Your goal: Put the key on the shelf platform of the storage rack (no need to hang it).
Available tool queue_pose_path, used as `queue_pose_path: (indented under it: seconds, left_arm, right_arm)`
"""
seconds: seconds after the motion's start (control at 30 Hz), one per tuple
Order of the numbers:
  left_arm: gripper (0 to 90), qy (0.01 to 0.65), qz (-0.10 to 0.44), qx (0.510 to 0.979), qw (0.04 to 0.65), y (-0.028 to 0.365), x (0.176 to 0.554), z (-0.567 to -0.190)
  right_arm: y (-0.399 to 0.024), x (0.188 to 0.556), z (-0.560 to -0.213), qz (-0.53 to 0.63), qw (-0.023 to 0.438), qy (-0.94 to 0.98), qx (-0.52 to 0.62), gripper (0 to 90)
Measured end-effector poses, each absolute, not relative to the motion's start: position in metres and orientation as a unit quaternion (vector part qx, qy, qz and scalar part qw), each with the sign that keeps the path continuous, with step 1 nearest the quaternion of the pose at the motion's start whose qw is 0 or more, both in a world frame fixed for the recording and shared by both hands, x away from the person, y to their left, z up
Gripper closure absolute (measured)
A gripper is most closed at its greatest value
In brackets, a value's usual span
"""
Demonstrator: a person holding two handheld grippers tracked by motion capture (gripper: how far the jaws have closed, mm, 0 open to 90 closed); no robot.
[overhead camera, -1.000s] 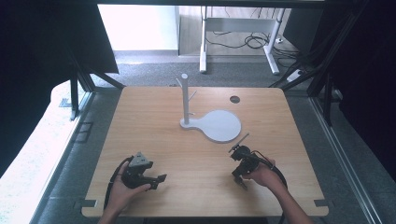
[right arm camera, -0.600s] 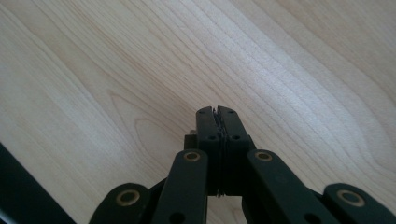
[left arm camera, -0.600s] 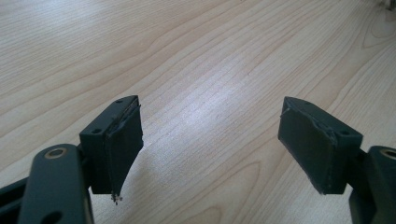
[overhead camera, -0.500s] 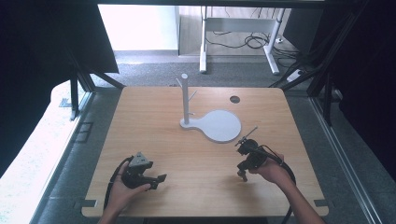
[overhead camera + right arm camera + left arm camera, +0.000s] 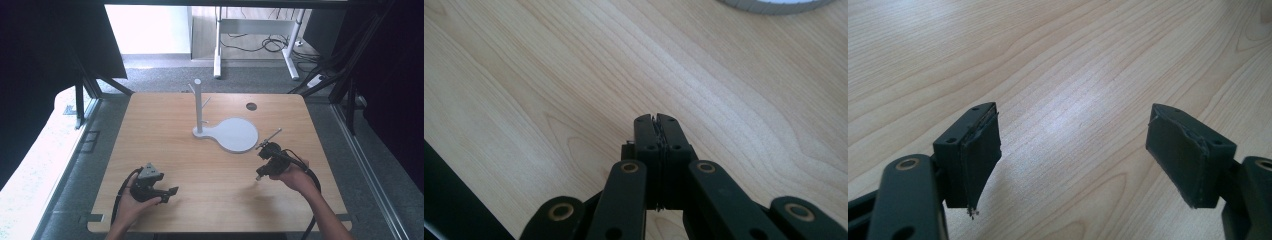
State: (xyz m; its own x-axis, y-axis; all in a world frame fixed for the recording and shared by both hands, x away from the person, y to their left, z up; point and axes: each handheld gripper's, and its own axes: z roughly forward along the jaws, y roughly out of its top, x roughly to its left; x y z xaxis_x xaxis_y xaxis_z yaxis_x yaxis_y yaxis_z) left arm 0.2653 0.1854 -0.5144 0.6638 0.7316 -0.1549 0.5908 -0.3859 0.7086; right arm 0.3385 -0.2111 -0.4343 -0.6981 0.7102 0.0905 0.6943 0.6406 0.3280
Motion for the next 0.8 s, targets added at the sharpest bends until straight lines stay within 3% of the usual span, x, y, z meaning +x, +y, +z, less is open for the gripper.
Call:
queue_pose_path:
  seconds: [0.8]
  left_arm:
    - [22.1,0.399,0.09,0.829,0.381,0.184,0.266,-0.516]
  right_arm:
    - [-0.208,0.348,-0.413,0.185,0.047,0.904,0.382,89.6]
